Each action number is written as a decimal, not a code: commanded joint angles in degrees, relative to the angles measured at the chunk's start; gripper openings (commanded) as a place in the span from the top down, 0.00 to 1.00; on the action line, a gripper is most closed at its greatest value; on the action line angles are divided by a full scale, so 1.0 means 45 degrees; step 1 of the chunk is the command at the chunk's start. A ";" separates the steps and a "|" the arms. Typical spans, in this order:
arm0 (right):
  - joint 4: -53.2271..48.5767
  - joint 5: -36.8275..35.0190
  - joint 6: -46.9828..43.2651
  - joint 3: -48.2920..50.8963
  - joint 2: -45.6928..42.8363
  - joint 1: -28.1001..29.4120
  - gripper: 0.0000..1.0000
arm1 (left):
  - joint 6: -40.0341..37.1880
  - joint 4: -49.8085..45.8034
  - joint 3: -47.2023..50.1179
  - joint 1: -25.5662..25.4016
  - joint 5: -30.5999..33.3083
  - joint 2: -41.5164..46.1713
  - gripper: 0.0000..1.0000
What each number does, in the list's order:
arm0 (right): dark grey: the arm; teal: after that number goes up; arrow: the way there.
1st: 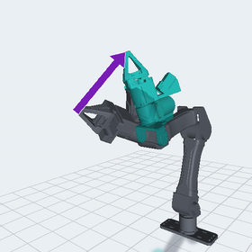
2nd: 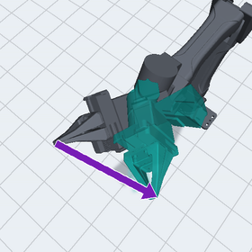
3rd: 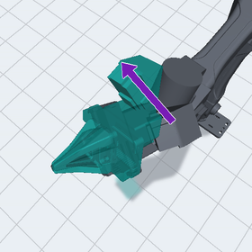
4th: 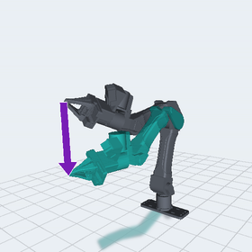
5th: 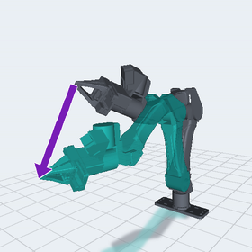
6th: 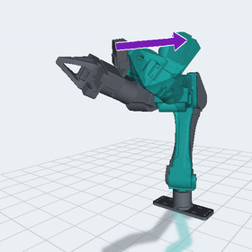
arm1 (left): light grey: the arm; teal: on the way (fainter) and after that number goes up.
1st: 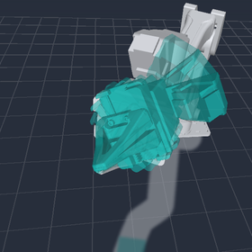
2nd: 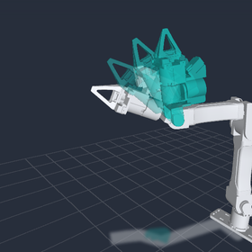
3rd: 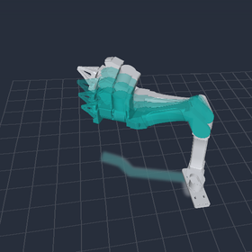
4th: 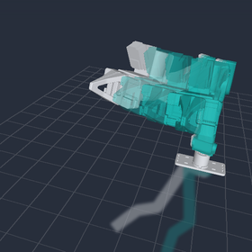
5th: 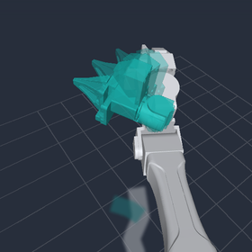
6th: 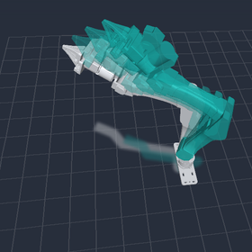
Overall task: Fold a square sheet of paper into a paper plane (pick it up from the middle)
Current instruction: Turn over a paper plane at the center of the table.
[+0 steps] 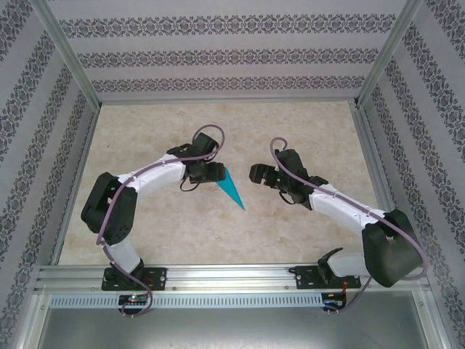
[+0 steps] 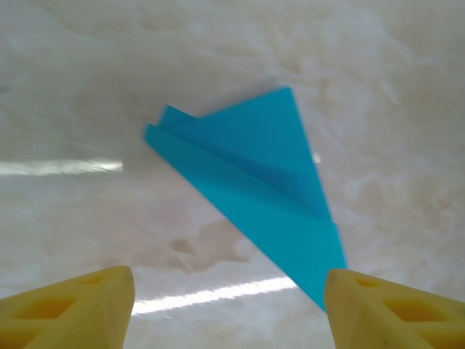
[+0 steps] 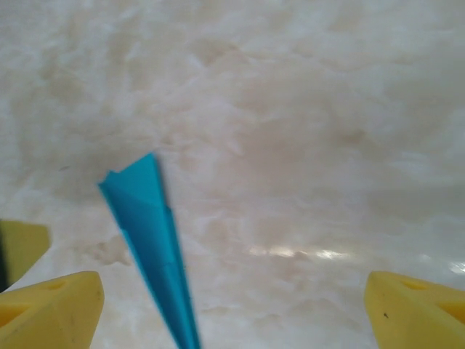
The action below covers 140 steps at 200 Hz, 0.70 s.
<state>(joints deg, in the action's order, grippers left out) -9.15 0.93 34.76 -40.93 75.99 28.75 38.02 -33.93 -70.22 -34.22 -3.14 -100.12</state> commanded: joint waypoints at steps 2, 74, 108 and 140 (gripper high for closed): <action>-0.0689 -0.1430 0.0183 0.0351 -0.0299 -0.0121 0.06 | 0.0946 -0.0608 -0.0950 -0.0657 0.0454 -0.0752 0.28; -0.0858 -0.1542 0.0499 0.0911 -0.0664 -0.0171 0.05 | 0.1130 -0.2477 -0.2903 -0.1229 0.1009 -0.2795 0.40; -0.0988 -0.1566 0.0522 0.0825 -0.0617 -0.0197 0.05 | 0.1518 -0.2460 -0.2273 -0.1298 0.1086 -0.2070 0.51; -0.0907 -0.1438 0.0665 0.0721 -0.0441 -0.0194 0.06 | 0.1831 -0.2131 -0.1562 -0.1425 0.0945 -0.1698 0.62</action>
<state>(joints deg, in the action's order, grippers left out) -13.34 -4.67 36.53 -37.30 74.13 28.34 44.23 -42.72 -79.33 -39.42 0.62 -110.63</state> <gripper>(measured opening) 0.943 0.398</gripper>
